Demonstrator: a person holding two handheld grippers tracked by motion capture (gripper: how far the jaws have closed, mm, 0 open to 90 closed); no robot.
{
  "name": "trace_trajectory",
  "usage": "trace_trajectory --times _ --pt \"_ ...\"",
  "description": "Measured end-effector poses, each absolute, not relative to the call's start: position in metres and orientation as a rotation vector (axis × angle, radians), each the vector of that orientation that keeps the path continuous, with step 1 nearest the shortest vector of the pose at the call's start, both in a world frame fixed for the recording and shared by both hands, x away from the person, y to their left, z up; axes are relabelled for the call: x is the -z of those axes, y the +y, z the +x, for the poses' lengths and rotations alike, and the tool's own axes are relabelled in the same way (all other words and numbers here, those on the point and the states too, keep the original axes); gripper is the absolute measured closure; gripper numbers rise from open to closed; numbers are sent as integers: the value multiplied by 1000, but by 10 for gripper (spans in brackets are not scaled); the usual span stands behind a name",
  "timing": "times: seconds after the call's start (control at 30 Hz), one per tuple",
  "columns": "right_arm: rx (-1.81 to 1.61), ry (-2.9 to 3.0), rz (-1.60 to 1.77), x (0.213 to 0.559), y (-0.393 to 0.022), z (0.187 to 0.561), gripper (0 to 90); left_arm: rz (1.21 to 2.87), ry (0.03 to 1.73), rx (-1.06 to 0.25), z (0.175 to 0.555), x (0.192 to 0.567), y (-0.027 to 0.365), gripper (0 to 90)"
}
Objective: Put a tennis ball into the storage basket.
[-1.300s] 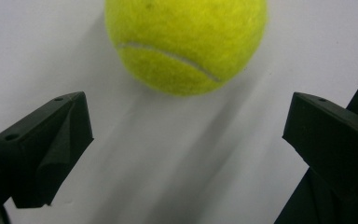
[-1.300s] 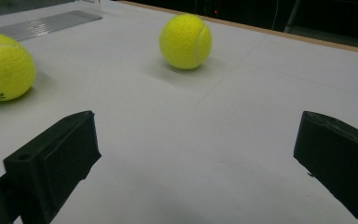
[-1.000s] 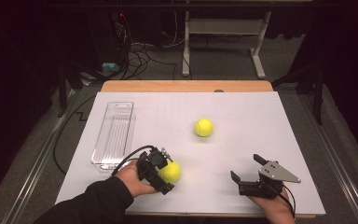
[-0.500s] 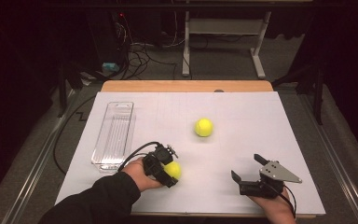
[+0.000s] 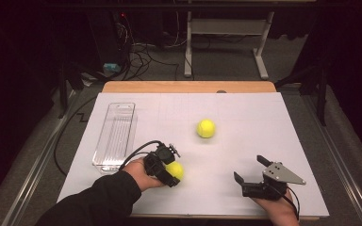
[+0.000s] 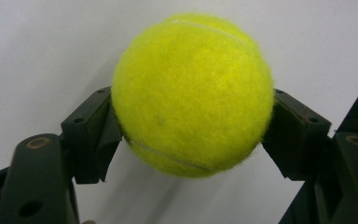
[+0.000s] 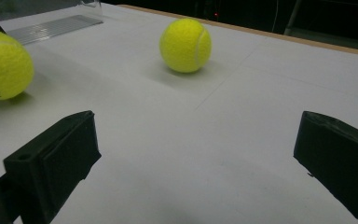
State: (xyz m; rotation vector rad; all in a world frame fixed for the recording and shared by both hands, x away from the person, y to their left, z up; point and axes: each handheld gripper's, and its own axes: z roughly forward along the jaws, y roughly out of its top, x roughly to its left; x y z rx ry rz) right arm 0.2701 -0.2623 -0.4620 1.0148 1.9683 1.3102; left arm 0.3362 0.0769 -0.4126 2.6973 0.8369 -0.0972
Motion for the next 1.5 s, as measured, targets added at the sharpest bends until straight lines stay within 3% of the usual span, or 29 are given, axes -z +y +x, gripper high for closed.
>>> trace_trajectory --times 0.83,1.5 --pt "-1316 1960 1015 461 -263 269 0 2663 973 64 359 359 121 268" --pt "-1316 1966 1008 461 -262 269 0 2608 1175 -16 388 322 182 268"
